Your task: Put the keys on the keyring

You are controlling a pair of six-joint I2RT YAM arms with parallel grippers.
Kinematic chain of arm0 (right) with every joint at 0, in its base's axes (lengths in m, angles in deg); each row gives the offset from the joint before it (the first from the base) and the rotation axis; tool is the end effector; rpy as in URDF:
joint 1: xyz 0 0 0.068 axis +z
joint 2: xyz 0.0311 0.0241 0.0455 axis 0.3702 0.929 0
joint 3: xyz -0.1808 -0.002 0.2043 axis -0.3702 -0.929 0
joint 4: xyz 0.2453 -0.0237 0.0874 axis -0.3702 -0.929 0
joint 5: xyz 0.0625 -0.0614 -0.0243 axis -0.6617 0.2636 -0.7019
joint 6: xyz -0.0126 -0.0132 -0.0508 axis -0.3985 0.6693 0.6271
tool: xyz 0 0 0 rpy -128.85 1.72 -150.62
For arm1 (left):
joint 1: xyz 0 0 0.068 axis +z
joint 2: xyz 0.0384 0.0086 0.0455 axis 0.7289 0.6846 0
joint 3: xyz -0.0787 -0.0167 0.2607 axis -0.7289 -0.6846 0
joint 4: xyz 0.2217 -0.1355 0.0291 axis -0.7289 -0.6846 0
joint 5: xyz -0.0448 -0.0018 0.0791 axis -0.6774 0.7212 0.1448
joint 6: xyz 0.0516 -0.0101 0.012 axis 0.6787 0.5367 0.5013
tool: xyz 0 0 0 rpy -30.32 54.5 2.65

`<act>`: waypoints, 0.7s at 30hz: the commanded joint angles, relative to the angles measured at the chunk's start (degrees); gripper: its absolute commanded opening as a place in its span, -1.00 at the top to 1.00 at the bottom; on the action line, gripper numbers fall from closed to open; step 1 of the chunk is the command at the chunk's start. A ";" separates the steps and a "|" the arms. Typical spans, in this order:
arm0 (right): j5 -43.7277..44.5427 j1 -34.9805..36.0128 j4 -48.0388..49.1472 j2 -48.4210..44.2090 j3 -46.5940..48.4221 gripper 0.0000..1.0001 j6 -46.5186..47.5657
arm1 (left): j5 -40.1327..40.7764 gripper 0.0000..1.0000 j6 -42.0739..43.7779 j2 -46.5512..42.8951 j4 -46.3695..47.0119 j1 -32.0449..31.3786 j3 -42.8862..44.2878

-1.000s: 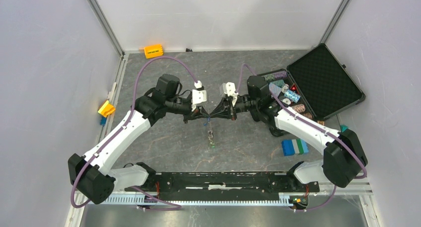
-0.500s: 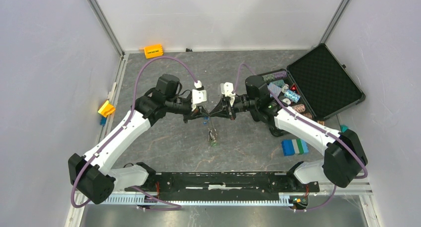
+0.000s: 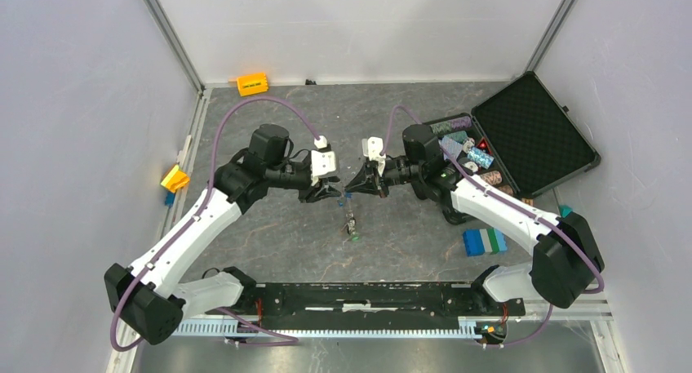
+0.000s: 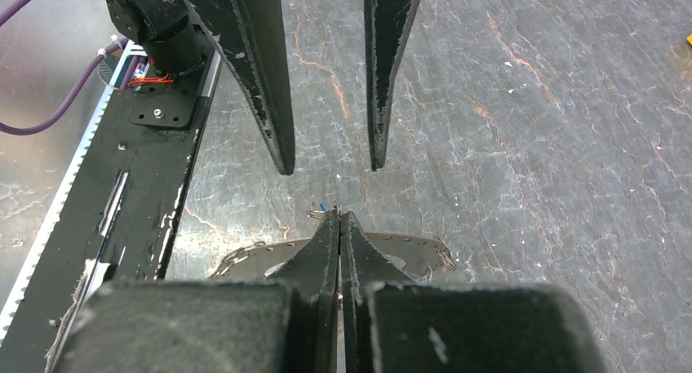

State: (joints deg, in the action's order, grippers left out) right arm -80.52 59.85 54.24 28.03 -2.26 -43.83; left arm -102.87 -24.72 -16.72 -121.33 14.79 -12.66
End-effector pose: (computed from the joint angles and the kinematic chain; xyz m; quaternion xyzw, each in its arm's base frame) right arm 0.2233 0.2111 0.2934 -0.5690 0.5371 0.4453 0.4353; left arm 0.1856 -0.1448 0.3398 0.6013 0.5918 -0.3138 0.4356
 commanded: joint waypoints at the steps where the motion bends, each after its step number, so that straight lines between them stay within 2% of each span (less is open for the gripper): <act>1: -1.21 -0.84 1.68 -2.09 2.42 1.00 -0.13 | 3.10 0.04 3.19 -1.71 0.17 -0.03 0.59; 4: -2.66 -1.43 2.91 -2.59 2.73 1.00 -2.26 | 2.61 -0.14 3.32 -2.45 1.06 0.08 -1.41; 9: -5.31 -2.19 6.60 -2.95 2.43 1.00 -7.19 | -1.52 -0.23 4.09 -2.71 5.23 0.11 -5.31; 13: -6.06 -2.43 8.45 -3.00 2.61 1.00 -9.43 | -3.28 -0.29 3.94 0.08 5.70 0.09 -4.65; 17: -6.63 -2.64 10.01 -3.15 2.27 1.00 -11.34 | -4.06 -0.15 2.77 1.29 8.93 0.11 -4.87; 21: -7.03 -3.02 11.48 -3.23 1.86 1.00 -12.68 | -5.06 0.33 2.90 2.30 9.25 0.10 -4.31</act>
State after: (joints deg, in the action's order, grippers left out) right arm -85.50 57.43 60.51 26.92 -2.26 -53.79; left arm -104.94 -22.60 -15.06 -115.60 14.83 -17.92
